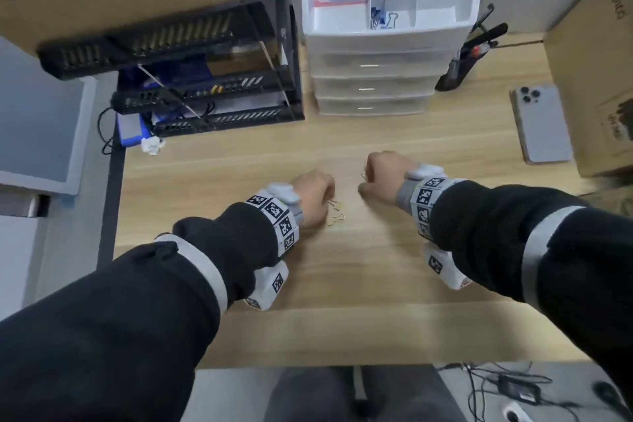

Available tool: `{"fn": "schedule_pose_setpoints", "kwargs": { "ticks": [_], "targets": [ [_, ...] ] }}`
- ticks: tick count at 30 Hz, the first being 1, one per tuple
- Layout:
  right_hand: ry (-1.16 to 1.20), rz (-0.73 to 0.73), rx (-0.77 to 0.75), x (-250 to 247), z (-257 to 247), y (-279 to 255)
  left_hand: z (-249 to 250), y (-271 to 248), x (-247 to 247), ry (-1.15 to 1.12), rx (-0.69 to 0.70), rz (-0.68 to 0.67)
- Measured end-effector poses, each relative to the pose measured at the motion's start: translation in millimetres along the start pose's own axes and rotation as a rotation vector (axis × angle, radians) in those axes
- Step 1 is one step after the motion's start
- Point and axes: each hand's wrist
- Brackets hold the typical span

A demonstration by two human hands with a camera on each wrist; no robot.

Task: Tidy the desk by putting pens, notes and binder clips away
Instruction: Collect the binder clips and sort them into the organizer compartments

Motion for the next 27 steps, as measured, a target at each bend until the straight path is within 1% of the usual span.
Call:
{"fn": "schedule_pose_setpoints", "kwargs": {
  "ticks": [2,4,6,8,11,12,14,17,20,23,25,27],
  "targets": [
    [-0.014,0.031,0.002,16,3,2,-1,4,21,-0.018,0.022,0.047],
    [-0.014,0.038,0.023,22,4,3,-2,7,32,-0.028,0.029,0.065],
    [-0.002,0.007,0.068,23,3,2,0,12,38,-0.027,0.019,0.083],
    [0.064,-0.029,0.118,25,4,1,2,15,41,-0.003,0.033,0.087],
    [0.232,-0.016,0.147,21,8,-2,7,17,37,0.082,0.095,0.058],
    [0.271,-0.024,0.139,19,9,-4,7,17,36,0.102,0.112,0.053],
    [0.31,-0.047,0.106,14,12,-8,7,17,31,0.107,0.096,0.028],
    [0.384,-0.092,0.05,13,12,-13,2,17,30,0.048,0.021,-0.033],
    [0.446,-0.237,-0.025,23,5,-14,-7,14,26,-0.035,-0.054,0.011],
    [0.433,-0.351,-0.054,32,-9,-18,-18,9,21,-0.017,-0.095,0.056],
    [0.409,-0.342,-0.098,37,-22,-21,-27,3,20,-0.008,-0.114,0.05],
    [0.298,-0.291,-0.207,43,-28,-23,-32,-2,19,-0.024,-0.127,0.035]
  ]
}}
Point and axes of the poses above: each hand's wrist, its own y-axis towards the middle knuckle, its own x-axis out of the palm, z = x × y, and after that the axes turned 7 degrees about z, right-handed
